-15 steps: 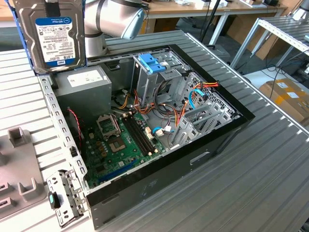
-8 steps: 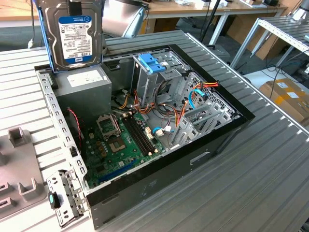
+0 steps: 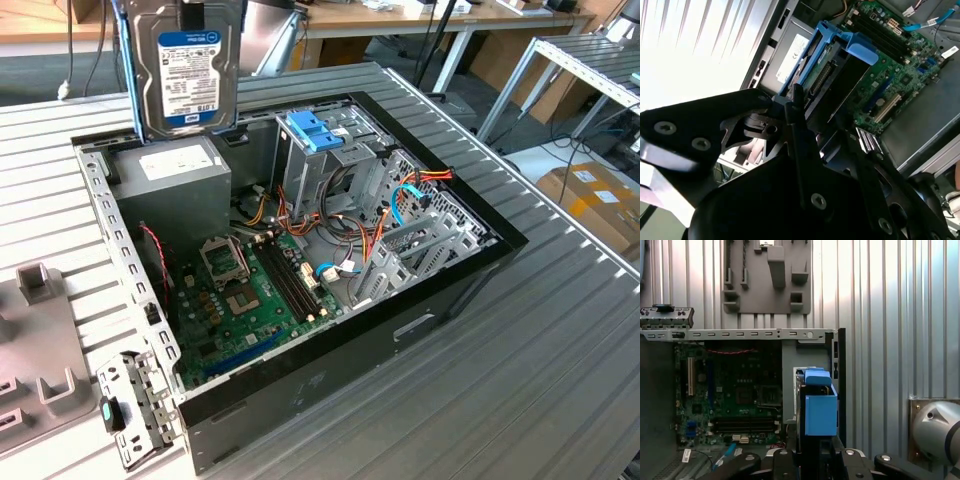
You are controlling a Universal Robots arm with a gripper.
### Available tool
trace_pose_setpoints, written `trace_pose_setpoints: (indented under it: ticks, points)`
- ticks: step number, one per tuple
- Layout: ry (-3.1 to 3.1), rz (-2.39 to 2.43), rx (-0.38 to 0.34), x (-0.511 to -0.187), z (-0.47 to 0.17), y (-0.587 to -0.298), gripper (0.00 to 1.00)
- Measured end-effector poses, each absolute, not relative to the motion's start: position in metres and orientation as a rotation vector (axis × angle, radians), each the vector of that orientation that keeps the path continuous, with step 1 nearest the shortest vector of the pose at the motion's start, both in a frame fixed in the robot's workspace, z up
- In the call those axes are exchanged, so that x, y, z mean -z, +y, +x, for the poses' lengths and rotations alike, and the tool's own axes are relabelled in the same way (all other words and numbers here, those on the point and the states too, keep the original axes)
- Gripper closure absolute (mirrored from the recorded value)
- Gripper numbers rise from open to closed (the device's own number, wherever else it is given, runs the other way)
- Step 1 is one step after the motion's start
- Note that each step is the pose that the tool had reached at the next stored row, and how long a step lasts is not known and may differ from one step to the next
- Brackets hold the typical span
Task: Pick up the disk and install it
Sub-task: 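Pick up the disk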
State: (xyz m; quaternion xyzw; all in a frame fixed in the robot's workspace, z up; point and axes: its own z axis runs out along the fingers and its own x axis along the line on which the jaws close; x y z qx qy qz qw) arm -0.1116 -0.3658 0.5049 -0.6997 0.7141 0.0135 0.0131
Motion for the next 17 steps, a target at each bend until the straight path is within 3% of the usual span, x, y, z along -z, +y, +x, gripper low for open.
trace_pose_setpoints:
  ticks: [17]
  points:
    - [2.225,-2.180,-0.042,-0.505,-0.025,-0.366,0.65]
